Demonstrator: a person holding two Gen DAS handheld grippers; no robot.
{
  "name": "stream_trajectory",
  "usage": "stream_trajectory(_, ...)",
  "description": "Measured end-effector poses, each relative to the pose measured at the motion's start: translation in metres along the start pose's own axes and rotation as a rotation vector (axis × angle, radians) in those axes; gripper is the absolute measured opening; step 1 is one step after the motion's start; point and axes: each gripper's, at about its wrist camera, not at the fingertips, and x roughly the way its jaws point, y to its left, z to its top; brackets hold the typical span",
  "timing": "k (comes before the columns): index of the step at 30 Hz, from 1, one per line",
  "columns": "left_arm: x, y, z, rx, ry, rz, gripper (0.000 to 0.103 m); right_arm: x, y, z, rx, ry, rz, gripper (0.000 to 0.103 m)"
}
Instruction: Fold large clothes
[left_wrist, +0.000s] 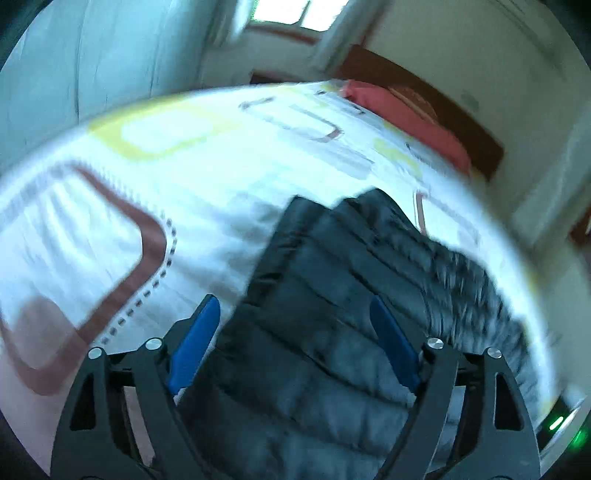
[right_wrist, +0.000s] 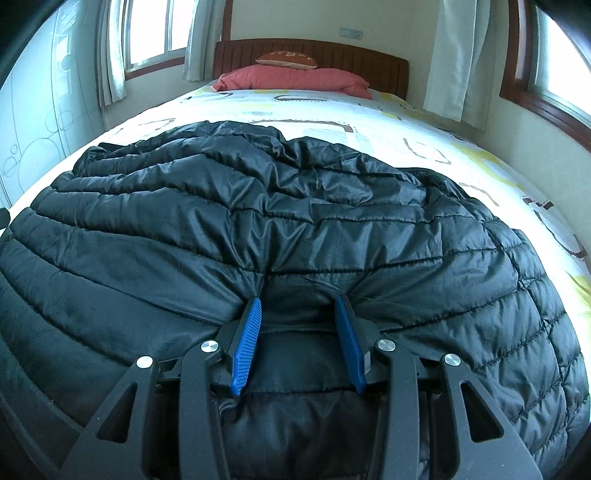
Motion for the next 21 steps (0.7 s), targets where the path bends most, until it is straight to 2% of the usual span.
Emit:
stream_trajectory(3,0.027,0.034,0.008,-0.150,0.149,-0.122,0.084,0.000,0.000,0.000,-0.001,-0.001,-0.001,0.042)
stream_trajectory(5,0.044,0.049,0.006,-0.244,0.228,-0.214,0.090,0.000,0.000,0.000,-0.001,-0.001,-0.002,0.042)
stream_trajectory(7,0.050,0.051,0.007,-0.260,0.239,-0.263,0.093,0.000,0.001,0.000,-0.001,-0.001,-0.002,0.042)
stream_trajectory(10,0.057,0.036,0.003,-0.222,0.290,-0.321,0.093,0.000,0.000,0.000,0.000,-0.001,-0.001,0.042)
stream_trajectory(12,0.057,0.029,0.001,-0.208,0.292,-0.344,0.092,0.000,0.000,0.000,0.001,-0.001,0.000,0.042)
stream_trajectory(17,0.060,0.034,-0.008,-0.243,0.294,-0.399,0.048,0.000,0.000,0.000,0.000,-0.002,-0.001,0.042)
stream_trajectory(21,0.057,0.022,-0.006,-0.181,0.256,-0.394,0.035,0.000,0.000,0.000,0.002,-0.002,-0.001,0.042)
